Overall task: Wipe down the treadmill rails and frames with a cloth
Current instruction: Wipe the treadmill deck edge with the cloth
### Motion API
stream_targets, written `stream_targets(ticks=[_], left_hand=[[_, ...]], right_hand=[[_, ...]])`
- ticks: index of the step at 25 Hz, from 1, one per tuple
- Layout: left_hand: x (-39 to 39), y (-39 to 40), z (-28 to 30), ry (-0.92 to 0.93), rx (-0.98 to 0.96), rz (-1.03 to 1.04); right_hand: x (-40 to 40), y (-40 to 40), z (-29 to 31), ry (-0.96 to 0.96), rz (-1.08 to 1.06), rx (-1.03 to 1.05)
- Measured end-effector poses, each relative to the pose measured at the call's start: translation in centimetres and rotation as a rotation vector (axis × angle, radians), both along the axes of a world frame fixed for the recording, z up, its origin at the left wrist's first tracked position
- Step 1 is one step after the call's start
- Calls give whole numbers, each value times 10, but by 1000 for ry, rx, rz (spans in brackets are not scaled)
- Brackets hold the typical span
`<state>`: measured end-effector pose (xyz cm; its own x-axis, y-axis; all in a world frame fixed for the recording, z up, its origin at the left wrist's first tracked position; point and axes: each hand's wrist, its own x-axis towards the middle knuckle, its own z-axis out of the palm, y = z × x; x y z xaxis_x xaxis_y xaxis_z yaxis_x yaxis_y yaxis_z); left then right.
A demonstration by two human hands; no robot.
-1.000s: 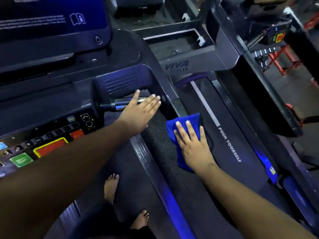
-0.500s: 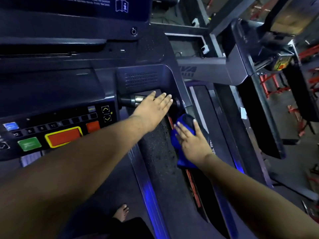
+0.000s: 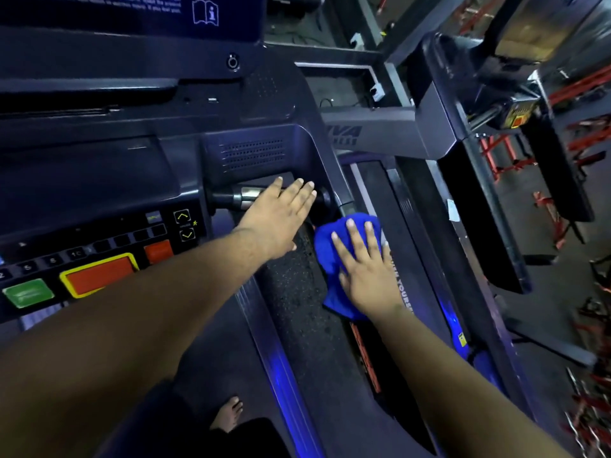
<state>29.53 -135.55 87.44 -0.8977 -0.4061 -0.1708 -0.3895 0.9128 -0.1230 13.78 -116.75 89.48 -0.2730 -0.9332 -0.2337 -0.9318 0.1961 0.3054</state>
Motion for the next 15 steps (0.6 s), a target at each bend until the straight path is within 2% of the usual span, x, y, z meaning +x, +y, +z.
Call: stream_targets(ticks=[3,6,9,12,15], left_hand=[[-3,2,-1,6,12,9],[-2,2,0,-2,16,-1],[-2,2,1,-6,17,0],[-4,2,0,-9,-6,-2],[-3,0,-5,16,-24,-11]], right_hand=[[-2,-47,-9,-85,-102,-68],[-3,-13,-12,-78,-120,-81],[4,35,-10,24,-109,-20],[4,-12,-10,168,36,97],[14,-47,-12,332,147,313]])
